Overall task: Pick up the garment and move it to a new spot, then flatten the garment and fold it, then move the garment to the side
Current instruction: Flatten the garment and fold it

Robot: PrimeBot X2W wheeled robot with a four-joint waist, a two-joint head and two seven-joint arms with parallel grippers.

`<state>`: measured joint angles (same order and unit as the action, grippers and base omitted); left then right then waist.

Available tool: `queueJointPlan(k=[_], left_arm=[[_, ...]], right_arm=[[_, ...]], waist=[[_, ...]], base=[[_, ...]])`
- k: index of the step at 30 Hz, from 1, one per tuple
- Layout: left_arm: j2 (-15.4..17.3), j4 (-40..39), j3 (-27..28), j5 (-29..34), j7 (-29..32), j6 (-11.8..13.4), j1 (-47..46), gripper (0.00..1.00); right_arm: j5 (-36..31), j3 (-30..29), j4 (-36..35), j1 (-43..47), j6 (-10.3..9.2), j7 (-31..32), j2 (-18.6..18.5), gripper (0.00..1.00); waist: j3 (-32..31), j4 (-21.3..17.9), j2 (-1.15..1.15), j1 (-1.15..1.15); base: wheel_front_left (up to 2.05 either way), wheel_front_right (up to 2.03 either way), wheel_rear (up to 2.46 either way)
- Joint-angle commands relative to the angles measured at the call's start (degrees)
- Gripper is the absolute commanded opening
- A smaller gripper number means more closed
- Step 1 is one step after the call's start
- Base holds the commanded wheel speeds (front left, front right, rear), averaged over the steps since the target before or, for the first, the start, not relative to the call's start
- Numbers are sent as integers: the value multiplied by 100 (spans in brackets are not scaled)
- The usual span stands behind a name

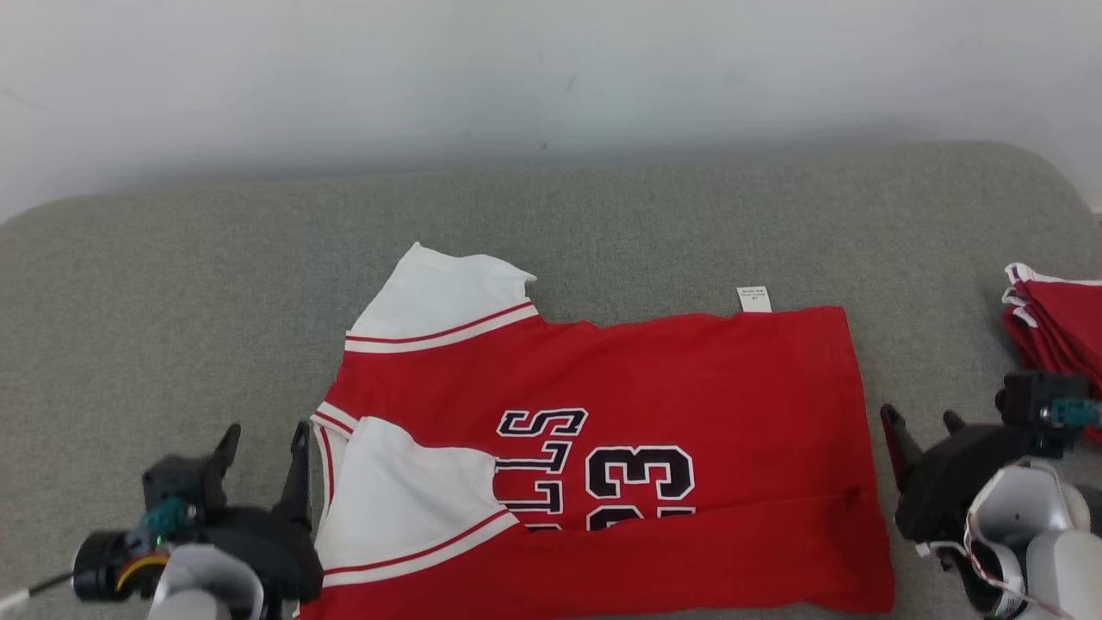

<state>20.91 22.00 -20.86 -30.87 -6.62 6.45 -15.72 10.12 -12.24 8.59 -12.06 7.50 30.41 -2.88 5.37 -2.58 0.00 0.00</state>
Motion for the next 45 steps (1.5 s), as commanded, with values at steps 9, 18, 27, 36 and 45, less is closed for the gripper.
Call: queueJointPlan(k=[9,18,27,36,45], left_arm=[[52,634,-222,135,849,-464,-2024,100],[2,1356,-66,-308,1424,-998,-3370,100],[228,1695,-308,-200,2201,-1080,-3995,100],[-50,2139,-495,-82,2152,-822,-4098,100],[-224,2535,-462,-237,1999,-855,-4229,100]], right_arm=[[-229,263,465,-1666,-2,601,-146,100],[-434,423,1074,-2864,-2,1122,-147,100],[-583,508,1222,-3239,-2,1293,-224,100],[-697,468,1375,-3239,-2,1117,-216,100],[-545,737,1422,-3225,-2,1109,-119,100]], waist=[[1155,-250,0,0],[1841,-614,0,0],[2212,-720,0,0],[2236,-675,0,0],[2147,-841,0,0]], base=[[0,0,0],[0,0,0],[0,0,0],[0,0,0],[0,0,0]])
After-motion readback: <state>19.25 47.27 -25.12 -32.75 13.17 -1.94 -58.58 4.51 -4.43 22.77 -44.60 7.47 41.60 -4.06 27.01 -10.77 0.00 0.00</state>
